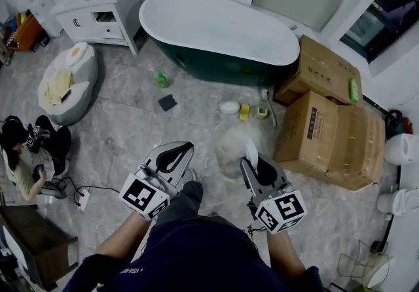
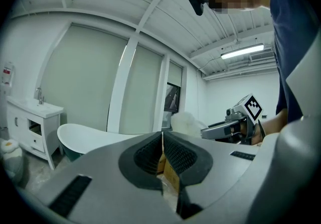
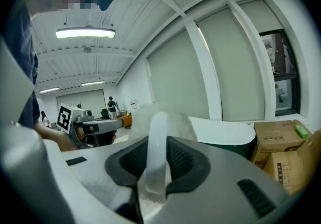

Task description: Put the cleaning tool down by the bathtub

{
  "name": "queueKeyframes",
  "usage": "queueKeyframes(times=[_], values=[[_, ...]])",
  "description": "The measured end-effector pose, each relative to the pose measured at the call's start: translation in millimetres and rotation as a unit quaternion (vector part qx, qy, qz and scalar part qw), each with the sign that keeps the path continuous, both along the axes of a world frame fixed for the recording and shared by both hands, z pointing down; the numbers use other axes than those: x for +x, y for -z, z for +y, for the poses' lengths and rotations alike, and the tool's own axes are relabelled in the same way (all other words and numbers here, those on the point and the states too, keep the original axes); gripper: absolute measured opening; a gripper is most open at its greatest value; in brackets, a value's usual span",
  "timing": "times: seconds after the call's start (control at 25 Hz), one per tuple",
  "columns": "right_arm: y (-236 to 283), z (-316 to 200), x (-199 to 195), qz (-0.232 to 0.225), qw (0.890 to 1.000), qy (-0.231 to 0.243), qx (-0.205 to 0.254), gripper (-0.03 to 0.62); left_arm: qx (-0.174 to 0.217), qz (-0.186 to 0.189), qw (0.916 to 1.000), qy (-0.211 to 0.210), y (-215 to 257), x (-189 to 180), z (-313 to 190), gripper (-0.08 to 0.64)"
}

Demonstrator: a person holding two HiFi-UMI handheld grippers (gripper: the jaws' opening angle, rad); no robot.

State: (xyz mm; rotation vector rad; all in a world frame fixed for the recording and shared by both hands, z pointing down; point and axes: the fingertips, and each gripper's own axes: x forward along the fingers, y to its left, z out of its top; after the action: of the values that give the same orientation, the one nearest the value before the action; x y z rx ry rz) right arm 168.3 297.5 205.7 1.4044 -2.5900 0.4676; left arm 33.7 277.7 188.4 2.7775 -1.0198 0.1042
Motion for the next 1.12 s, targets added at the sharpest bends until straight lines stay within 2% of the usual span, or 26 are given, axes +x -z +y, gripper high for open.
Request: queueKeyframes(times=[0.68, 1.12], values=[[-0.5, -115.0, -67.6, 0.013, 1.0, -0.008, -0.004, 0.095, -0.004, -0.007, 0.9999, -0.009, -5.7, -68.7, -111.4, 0.037], [-7.7, -158.5, -69.1, 0.013, 1.0, -0.011, -0.008, 0.095, -0.007, -0.018, 0.9998, 0.0, -12.2, -81.2, -149.2, 0.037]])
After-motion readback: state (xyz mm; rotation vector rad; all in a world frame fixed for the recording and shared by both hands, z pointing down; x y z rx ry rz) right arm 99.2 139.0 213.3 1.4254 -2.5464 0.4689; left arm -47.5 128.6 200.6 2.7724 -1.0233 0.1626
